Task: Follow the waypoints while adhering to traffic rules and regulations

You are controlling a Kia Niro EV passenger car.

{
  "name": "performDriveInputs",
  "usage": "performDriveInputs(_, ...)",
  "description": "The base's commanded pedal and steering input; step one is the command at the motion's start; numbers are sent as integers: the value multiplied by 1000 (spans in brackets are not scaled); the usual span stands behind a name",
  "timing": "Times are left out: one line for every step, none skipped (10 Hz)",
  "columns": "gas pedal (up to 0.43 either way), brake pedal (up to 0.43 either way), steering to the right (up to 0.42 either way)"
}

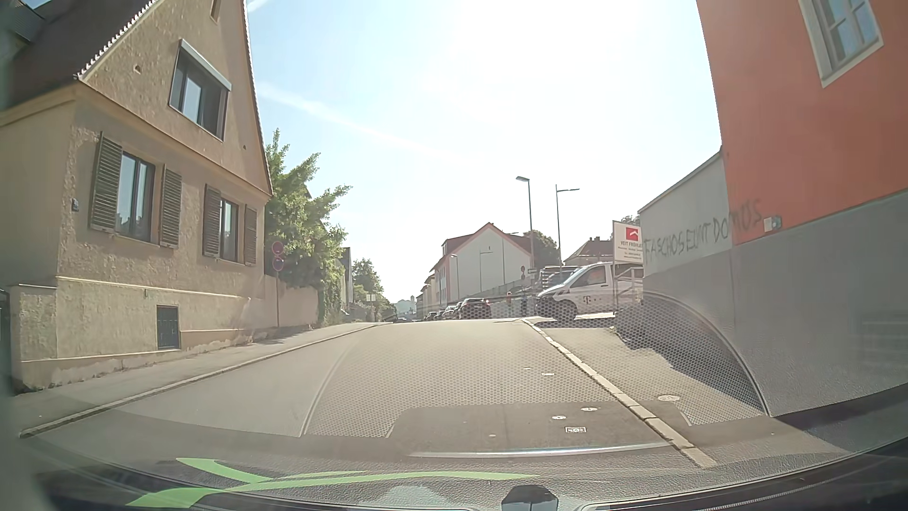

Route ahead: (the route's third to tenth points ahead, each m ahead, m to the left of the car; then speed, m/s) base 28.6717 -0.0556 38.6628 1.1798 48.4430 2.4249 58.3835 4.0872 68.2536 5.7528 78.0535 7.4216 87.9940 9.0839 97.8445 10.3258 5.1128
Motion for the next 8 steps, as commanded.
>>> performDriveInputs(118,0,-21)
performDriveInputs(138,0,-21)
performDriveInputs(157,0,-21)
performDriveInputs(177,0,-21)
performDriveInputs(189,0,-21)
performDriveInputs(189,0,-21)
performDriveInputs(197,0,-21)
performDriveInputs(197,0,-21)
